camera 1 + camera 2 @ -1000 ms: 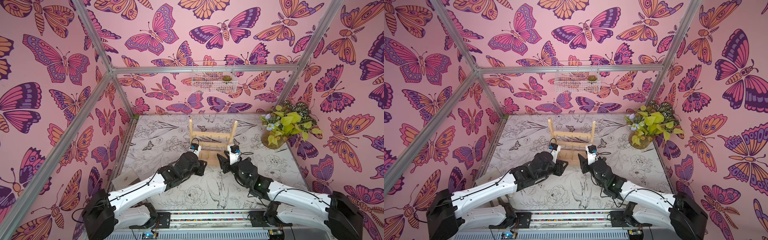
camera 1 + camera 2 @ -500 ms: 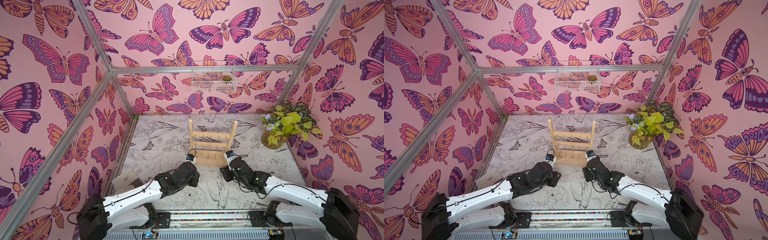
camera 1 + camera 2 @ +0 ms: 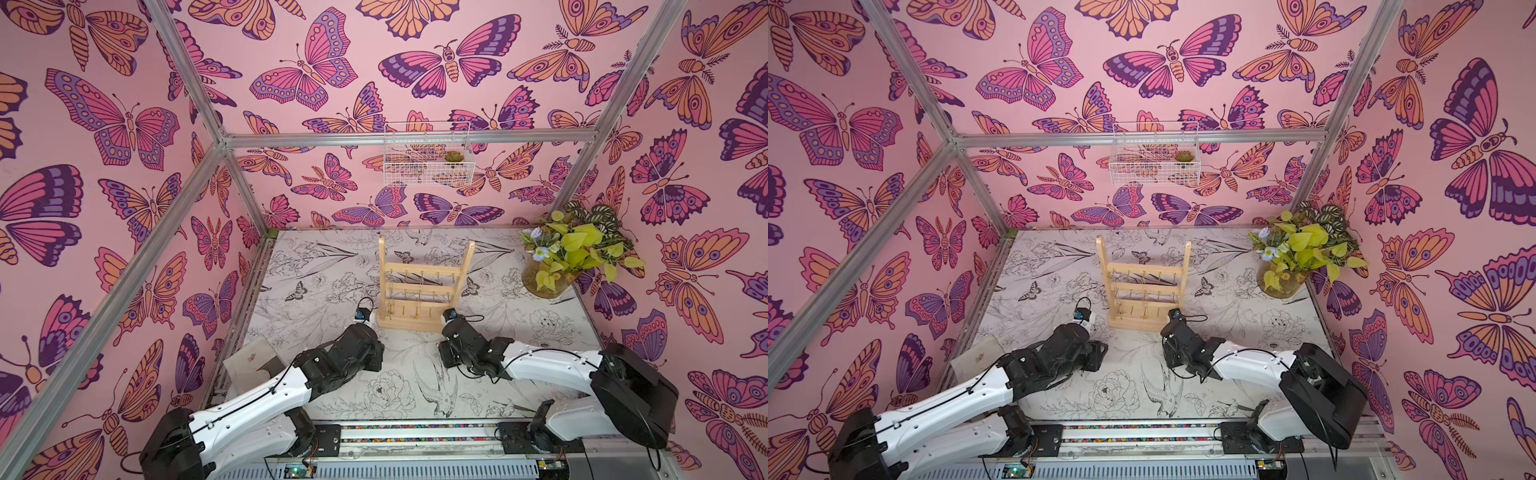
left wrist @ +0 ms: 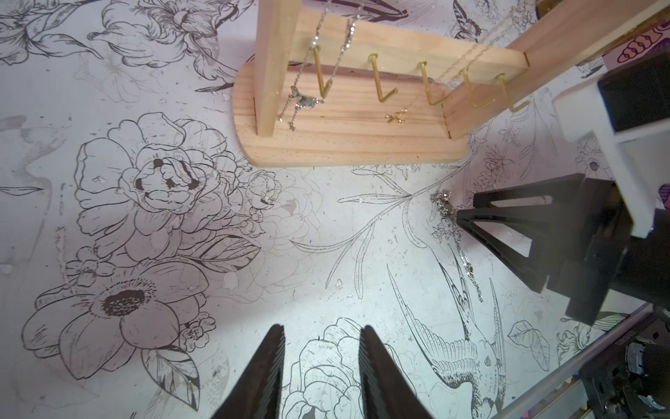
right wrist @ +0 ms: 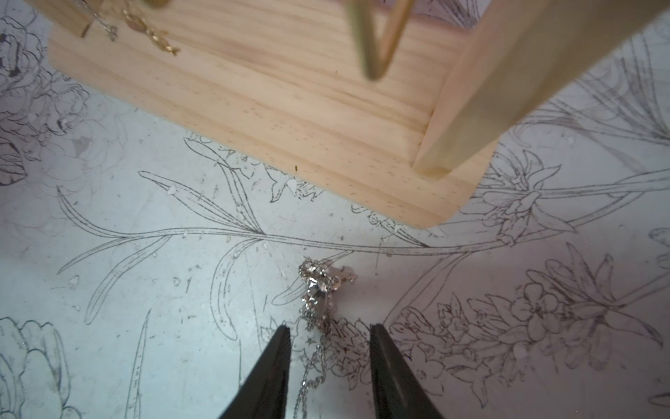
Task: Hang the necklace on the jewelry display stand
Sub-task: Pick up the necklace from the center of the board.
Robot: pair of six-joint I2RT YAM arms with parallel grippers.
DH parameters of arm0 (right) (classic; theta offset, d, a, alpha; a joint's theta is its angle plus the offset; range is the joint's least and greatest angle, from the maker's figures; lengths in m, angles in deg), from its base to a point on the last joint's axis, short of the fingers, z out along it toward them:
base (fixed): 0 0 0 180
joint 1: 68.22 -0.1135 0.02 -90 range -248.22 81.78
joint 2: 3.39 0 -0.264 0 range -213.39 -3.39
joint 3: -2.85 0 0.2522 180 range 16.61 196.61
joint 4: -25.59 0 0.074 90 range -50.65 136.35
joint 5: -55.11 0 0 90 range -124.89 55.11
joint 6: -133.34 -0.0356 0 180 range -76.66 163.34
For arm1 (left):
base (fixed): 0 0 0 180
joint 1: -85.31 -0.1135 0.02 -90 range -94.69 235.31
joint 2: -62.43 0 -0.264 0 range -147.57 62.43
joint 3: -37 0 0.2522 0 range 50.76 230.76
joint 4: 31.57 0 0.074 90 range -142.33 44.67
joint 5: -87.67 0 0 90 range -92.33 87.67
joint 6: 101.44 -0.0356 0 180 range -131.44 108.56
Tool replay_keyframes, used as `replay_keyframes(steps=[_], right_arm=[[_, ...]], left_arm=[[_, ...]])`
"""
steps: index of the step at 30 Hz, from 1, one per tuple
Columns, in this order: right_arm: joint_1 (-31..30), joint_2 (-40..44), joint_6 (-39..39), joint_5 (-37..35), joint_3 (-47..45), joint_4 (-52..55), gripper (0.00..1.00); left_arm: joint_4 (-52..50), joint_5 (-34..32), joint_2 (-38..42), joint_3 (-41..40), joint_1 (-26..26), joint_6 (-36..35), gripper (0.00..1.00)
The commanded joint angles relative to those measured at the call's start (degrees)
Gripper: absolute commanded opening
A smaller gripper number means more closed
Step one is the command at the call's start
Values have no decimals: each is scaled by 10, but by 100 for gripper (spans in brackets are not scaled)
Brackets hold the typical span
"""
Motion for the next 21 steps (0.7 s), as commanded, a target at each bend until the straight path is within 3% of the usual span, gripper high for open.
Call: replay_keyframes(steps=[1, 14, 21], right_arm=[[1, -12, -11, -4, 11, -19, 33], [-11, -58, -17, -22, 13, -33, 25], [-19, -55, -21, -29, 8, -26, 13]], left_arm=[[-16, 0, 14, -15, -9, -10, 37], [-12, 4, 28, -16, -20, -20, 36], [-16, 2, 32, -12, -21, -23, 36]])
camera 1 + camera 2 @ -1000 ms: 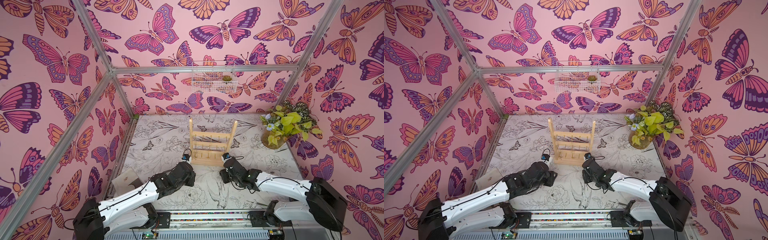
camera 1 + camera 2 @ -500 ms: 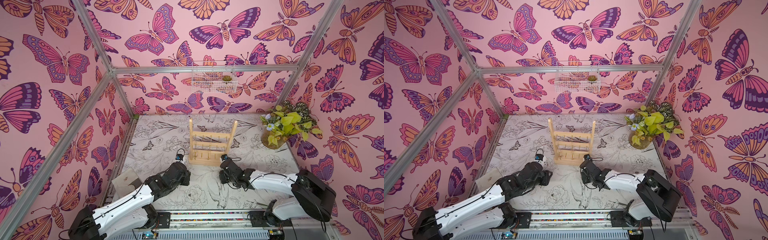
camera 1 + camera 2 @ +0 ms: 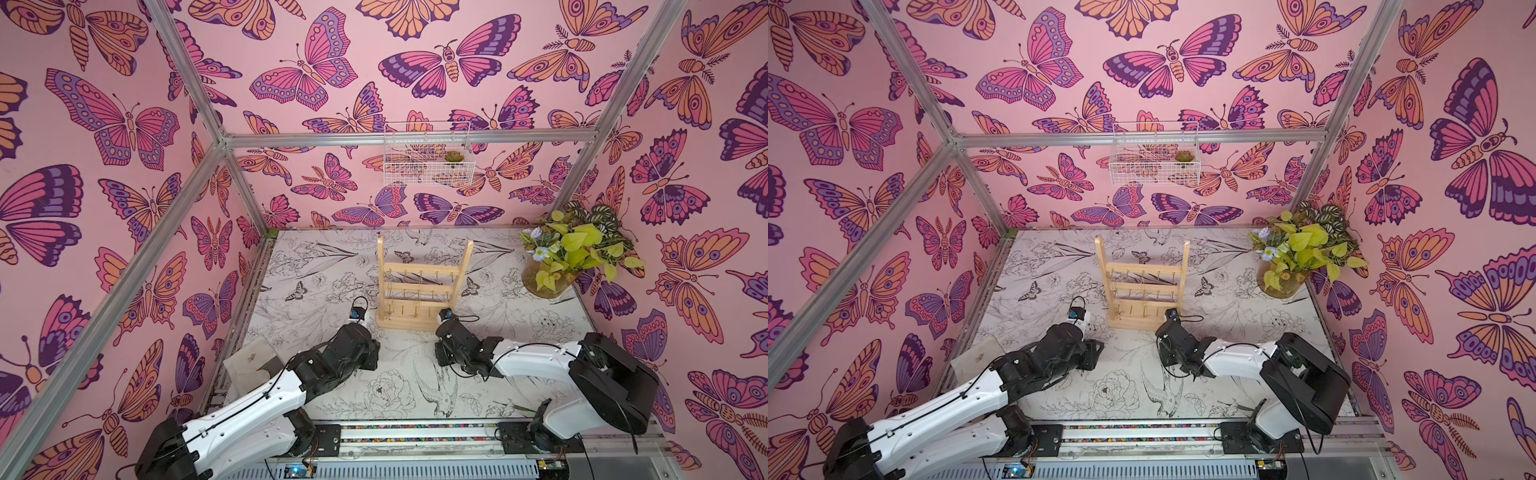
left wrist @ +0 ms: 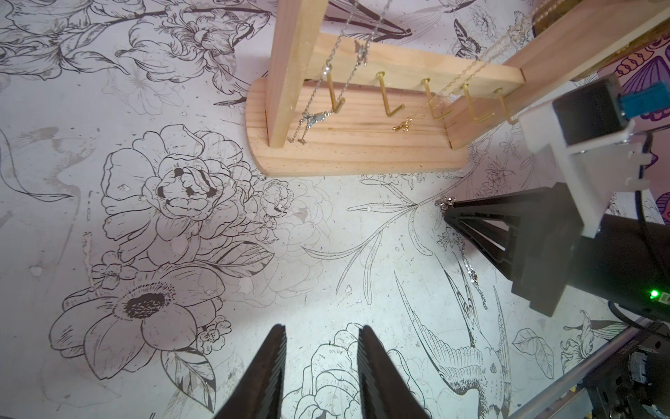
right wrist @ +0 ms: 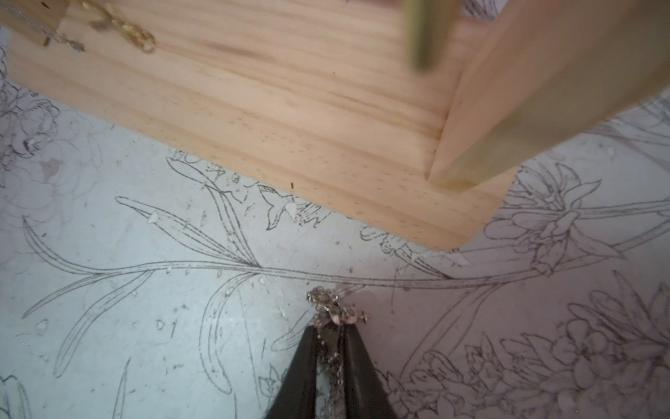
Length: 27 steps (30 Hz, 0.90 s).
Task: Hang the necklace on the jewelry display stand
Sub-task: Pick up the necklace from the center of the board.
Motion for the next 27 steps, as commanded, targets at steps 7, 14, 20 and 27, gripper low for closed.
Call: replay_keyframes(steps=[7, 14, 20, 27], right_arm=[[-16, 20, -10, -13, -5, 18, 5], [-23, 116, -9, -35, -9, 58, 4], [-23, 174, 3, -45, -8, 98, 3], [-32, 245, 28, -26, 13, 137, 2]], left_arm=[[-16, 1, 2, 5, -3, -13, 35], [-14, 26, -14, 23, 2, -16, 35], [-5, 29, -32, 38, 18, -19, 34], [103, 131, -59, 38, 47, -57, 35]])
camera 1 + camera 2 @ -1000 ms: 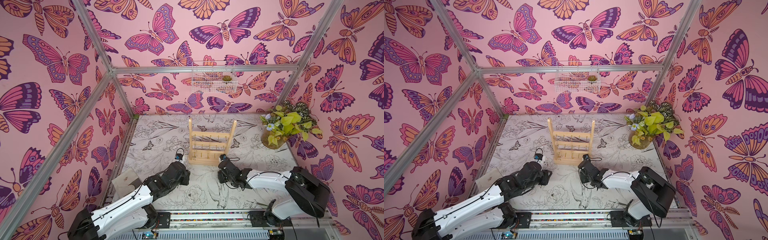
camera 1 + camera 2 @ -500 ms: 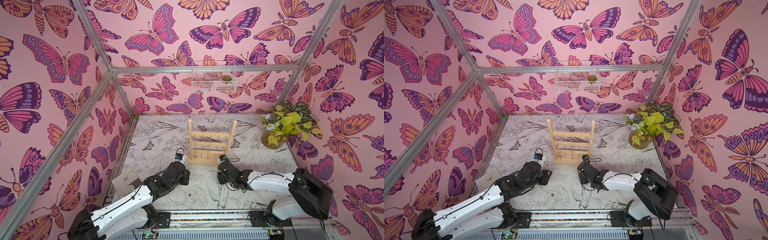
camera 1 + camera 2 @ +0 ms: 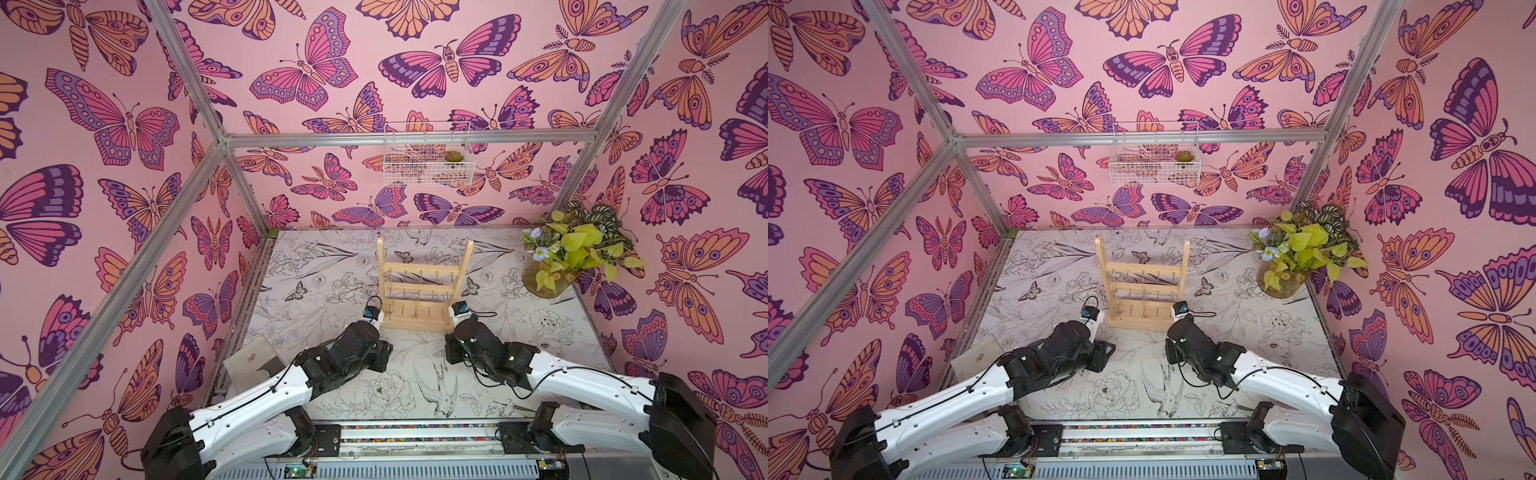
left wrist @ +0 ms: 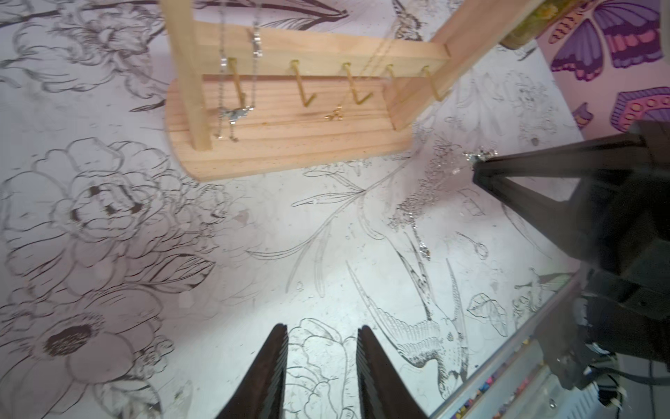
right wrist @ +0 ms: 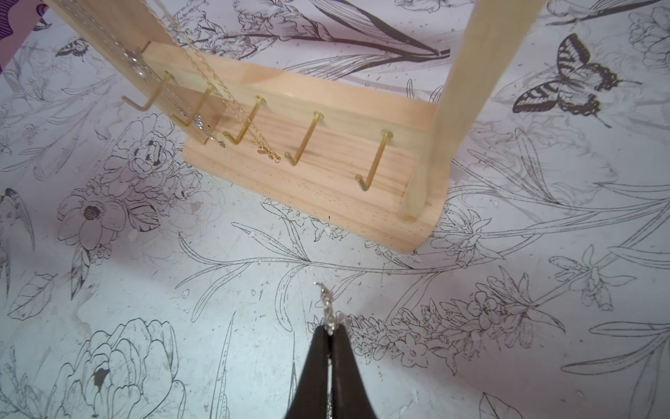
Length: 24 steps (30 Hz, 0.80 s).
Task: Hang the necklace on the jewelry display stand
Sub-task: Pick up the necklace from the center of the board.
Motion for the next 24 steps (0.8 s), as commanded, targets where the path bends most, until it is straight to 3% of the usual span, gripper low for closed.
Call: replay_keyframes(steps=[1, 10, 17, 24], right_arm=[[-15, 32, 24, 2, 24, 46, 2], [-55, 89, 48, 5, 85, 94, 3], [-68, 114, 64, 32, 126, 100, 3], [-70, 139, 74, 63, 167, 110, 3]], left_arm=[[72, 76, -19, 12, 10, -28, 36], [162, 133, -59, 26, 14, -65, 39], [292, 219, -84, 9, 14, -127, 46], [343, 246, -125, 30, 12, -144, 51]])
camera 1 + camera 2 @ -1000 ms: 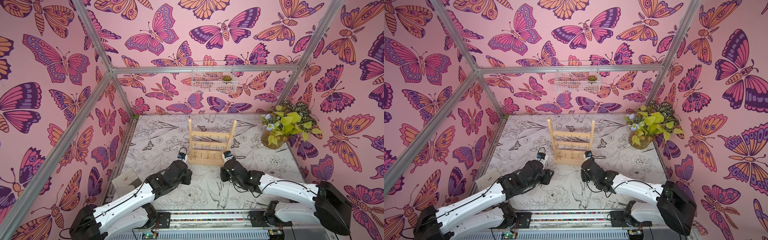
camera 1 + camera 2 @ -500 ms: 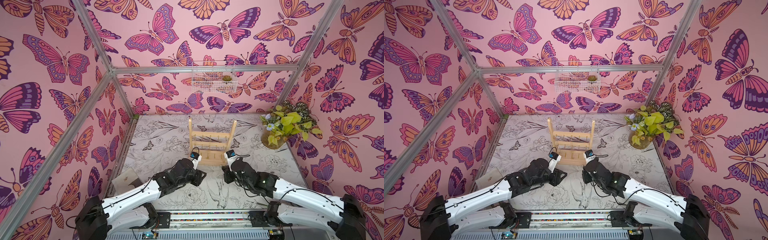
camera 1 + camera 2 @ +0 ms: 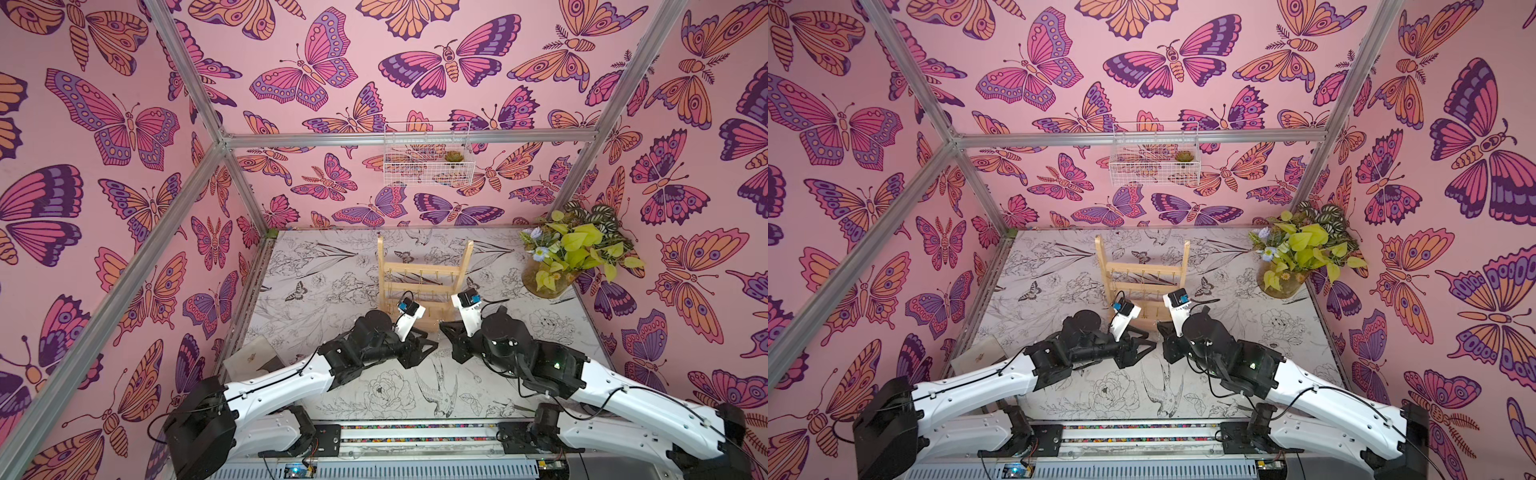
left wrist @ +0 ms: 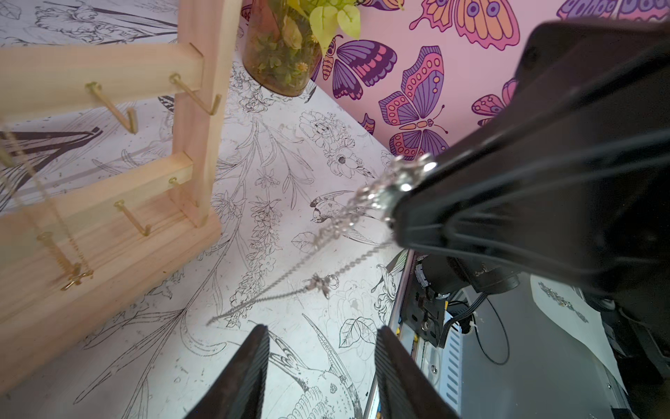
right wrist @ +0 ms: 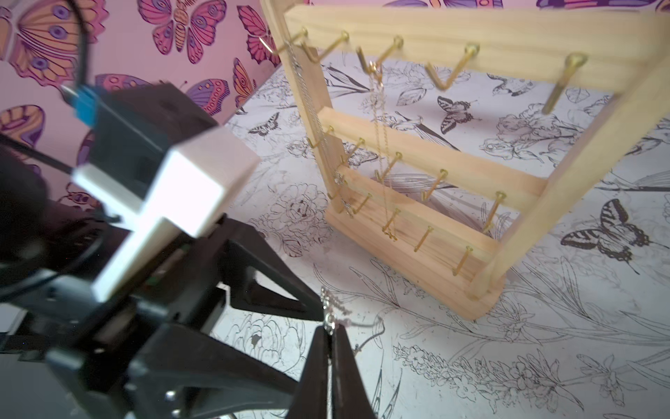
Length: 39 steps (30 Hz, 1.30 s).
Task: Hang the necklace on the jewelry display stand
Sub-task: Pick up the necklace from the center of the board.
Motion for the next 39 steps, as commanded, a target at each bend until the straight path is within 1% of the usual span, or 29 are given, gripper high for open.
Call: replay_keyframes(steps=[1, 4, 8, 13, 17, 18, 21, 29, 35, 39], right_arm=[[-4, 14, 15, 25, 27, 14, 3], [-5, 15, 19, 31, 38, 21, 3], [-4, 16, 20, 45, 45, 18, 3], [-4, 10, 21, 76, 54, 8, 3], [-4, 5, 23, 85, 62, 1, 3], [-4, 4, 24, 86, 64, -1, 3], [-4, 5, 27, 85, 67, -3, 3], [-4, 10, 37, 63, 72, -6, 3], [-4, 4, 46, 44, 77, -2, 3], [-4, -1, 54, 27, 83, 2, 3]], left_arm=[[41, 24, -11, 13, -2, -22, 52], [41, 2, -6, 13, -4, -20, 52], [44, 9, 4, 14, -9, -33, 53], [61, 50, -10, 24, -12, -55, 55], [81, 87, -27, 27, -15, -63, 54], [83, 85, -29, 28, -15, -60, 53], [83, 82, -30, 29, -16, -57, 45], [87, 90, -27, 22, -16, -50, 30], [88, 89, -24, 18, -16, -48, 25], [88, 89, -25, 15, -16, -48, 24]])
